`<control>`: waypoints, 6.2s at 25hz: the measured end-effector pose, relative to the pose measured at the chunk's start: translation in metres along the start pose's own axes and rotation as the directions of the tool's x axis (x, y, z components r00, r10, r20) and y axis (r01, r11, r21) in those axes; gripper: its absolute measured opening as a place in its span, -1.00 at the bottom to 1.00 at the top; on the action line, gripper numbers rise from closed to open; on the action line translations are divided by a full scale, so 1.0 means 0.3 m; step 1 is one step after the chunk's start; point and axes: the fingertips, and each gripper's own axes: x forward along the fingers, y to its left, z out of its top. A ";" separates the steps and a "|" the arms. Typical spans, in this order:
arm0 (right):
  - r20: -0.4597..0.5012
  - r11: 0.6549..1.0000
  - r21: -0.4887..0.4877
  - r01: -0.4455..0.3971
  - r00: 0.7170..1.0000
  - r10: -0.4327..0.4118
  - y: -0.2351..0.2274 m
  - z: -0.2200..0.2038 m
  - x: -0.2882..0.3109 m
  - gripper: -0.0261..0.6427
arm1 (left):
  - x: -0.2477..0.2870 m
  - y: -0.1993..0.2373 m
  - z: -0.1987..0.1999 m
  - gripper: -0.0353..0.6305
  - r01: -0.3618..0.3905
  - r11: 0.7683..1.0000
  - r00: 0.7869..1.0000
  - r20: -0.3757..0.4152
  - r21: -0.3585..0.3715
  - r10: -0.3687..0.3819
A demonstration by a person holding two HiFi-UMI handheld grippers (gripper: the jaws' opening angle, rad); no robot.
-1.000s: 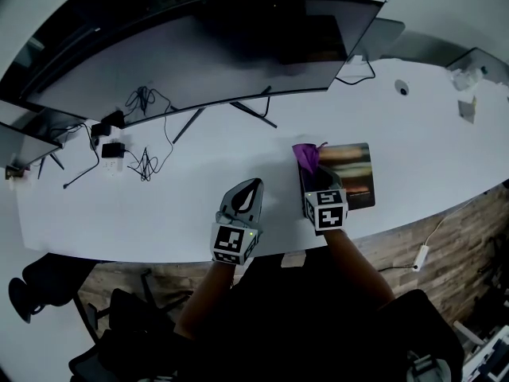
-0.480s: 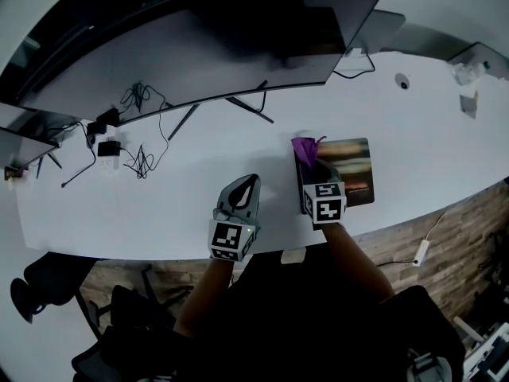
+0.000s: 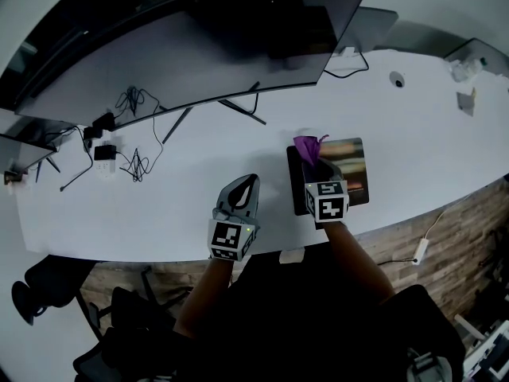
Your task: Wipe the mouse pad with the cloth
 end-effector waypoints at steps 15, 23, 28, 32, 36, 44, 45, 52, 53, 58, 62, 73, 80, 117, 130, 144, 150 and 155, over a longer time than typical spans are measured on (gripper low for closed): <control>-0.009 0.999 0.009 0.051 0.999 -0.050 -0.185 -0.007 -0.045 -0.58 | 0.082 -0.083 -0.011 -0.82 0.020 1.000 0.999 -0.032 0.004 -0.020; -0.023 0.996 0.014 0.088 0.996 -0.088 -0.300 -0.027 -0.081 -0.58 | 0.137 -0.152 -0.026 -0.82 0.039 0.999 0.998 -0.046 -0.003 -0.039; -0.033 0.994 0.007 0.109 0.994 -0.109 -0.362 -0.044 -0.099 -0.58 | 0.160 -0.190 -0.018 -0.82 0.045 0.999 0.998 -0.045 -0.002 -0.045; -0.036 0.993 0.004 0.120 0.992 -0.119 -0.401 -0.051 -0.110 -0.58 | 0.165 -0.205 -0.035 -0.82 0.044 0.999 0.998 -0.053 0.000 -0.044; -0.037 0.989 0.013 0.144 0.989 -0.143 -0.449 -0.055 -0.127 -0.58 | 0.163 -0.221 -0.035 -0.82 0.044 0.999 0.998 -0.055 -0.005 -0.044; -0.033 0.984 0.017 0.176 0.984 -0.175 -0.478 -0.069 -0.156 -0.58 | 0.134 -0.222 -0.046 -0.82 0.036 0.999 0.998 -0.048 -0.021 -0.037; -0.027 0.985 0.017 0.173 0.985 -0.173 -0.471 -0.070 -0.158 -0.58 | 0.128 -0.222 -0.049 -0.82 0.037 0.999 0.998 -0.050 -0.021 -0.038; 0.001 0.994 0.005 0.112 0.994 -0.112 -0.335 -0.041 -0.190 -0.58 | 0.095 -0.195 -0.042 -0.82 0.044 0.999 0.998 -0.036 -0.003 -0.044; 0.002 0.995 0.009 0.097 0.995 -0.097 -0.304 -0.042 -0.195 -0.58 | 0.087 -0.190 -0.047 -0.82 0.044 0.999 0.998 -0.037 -0.004 -0.044; -0.017 1.000 0.013 0.028 0.999 -0.027 -0.143 -0.066 -0.192 -0.58 | 0.048 -0.156 -0.063 -0.82 0.037 0.999 0.998 -0.040 -0.012 -0.038; -0.053 1.000 -0.002 -0.002 0.999 0.002 -0.036 -0.109 -0.166 -0.58 | 0.015 -0.132 -0.067 -0.82 0.037 0.999 0.999 -0.034 -0.018 -0.038; -0.089 1.000 0.009 -0.019 0.996 0.020 0.127 -0.154 -0.134 -0.58 | -0.084 -0.043 -0.115 -0.82 0.023 0.999 0.999 -0.048 -0.031 -0.024; -0.099 1.000 0.003 0.006 0.995 -0.005 0.143 -0.167 -0.105 -0.57 | -0.091 -0.032 -0.131 -0.82 0.038 0.999 0.998 -0.055 -0.026 -0.039; -0.143 0.996 -0.002 0.090 0.986 -0.090 -0.207 -0.209 -0.195 -0.57 | 0.119 -0.252 -0.130 -0.82 0.108 0.994 0.988 -0.108 -0.020 -0.109; -0.140 0.992 -0.013 0.123 0.982 -0.123 -0.335 -0.225 -0.241 -0.57 | 0.179 -0.342 -0.142 -0.82 0.125 0.992 0.984 -0.127 -0.019 -0.127; -0.149 0.987 -0.031 0.160 0.975 -0.163 -0.459 -0.242 -0.284 -0.57 | 0.225 -0.402 -0.167 -0.82 0.122 0.992 0.983 -0.131 -0.039 -0.126; -0.138 0.988 -0.039 0.152 0.978 -0.156 -0.473 -0.238 -0.289 -0.57 | 0.233 -0.413 -0.165 -0.82 0.117 0.992 0.982 -0.142 -0.039 -0.121; -0.077 0.989 -0.055 0.137 0.987 -0.141 -0.459 -0.173 -0.309 -0.57 | 0.233 -0.416 -0.130 -0.82 0.111 0.993 0.985 -0.127 -0.033 -0.114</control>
